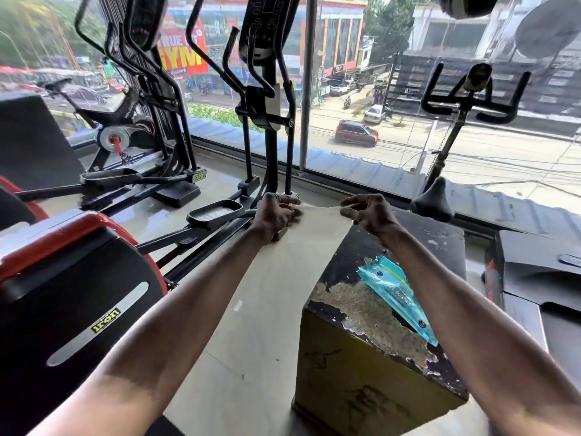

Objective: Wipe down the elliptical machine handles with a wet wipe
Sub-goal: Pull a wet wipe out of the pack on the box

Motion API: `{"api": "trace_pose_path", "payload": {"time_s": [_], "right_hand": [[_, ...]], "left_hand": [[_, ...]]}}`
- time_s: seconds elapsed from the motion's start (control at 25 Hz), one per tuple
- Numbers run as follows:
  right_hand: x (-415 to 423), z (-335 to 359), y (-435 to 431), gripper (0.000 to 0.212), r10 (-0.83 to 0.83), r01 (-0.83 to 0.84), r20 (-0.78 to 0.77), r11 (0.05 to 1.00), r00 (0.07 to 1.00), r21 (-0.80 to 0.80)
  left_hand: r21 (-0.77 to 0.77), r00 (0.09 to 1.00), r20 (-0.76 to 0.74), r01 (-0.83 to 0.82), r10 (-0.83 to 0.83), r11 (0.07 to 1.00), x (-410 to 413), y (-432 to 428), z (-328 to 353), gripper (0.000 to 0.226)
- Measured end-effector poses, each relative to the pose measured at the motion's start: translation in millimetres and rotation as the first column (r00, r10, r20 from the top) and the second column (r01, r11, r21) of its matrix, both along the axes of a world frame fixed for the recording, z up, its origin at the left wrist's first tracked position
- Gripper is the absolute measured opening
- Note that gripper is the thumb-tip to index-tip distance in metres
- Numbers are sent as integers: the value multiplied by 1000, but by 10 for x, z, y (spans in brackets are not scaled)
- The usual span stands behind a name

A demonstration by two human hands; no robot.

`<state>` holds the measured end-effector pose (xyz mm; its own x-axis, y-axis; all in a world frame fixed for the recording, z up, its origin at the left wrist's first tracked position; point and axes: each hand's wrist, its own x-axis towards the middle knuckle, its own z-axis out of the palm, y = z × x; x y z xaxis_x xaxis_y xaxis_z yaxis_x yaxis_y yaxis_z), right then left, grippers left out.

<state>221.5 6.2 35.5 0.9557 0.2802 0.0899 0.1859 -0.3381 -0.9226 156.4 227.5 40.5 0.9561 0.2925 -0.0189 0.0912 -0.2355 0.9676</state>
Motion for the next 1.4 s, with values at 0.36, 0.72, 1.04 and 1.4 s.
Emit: {"api": "trace_pose_path", "payload": {"time_s": [0.36,0.72,1.04,1.4], "right_hand": [[81,48,-57,8,-36,45,96,995,995,-87],[39,214,79,23,-33,35,-19,991,999,127],[-33,189,377,18,-77,191,390,946,918,-263],[-157,148,539,34,221,-65,378,921,899,-384]], "left_hand": [[486,989,124,-131,80,864,44,7,73,14],[-407,984,-116,79,-137,910,-76,-50,253,4],[-112,996,-67,-60,53,992,50,-215,89,19],[-533,997,-58,13,-52,846,-11,-406,311,26]]}}
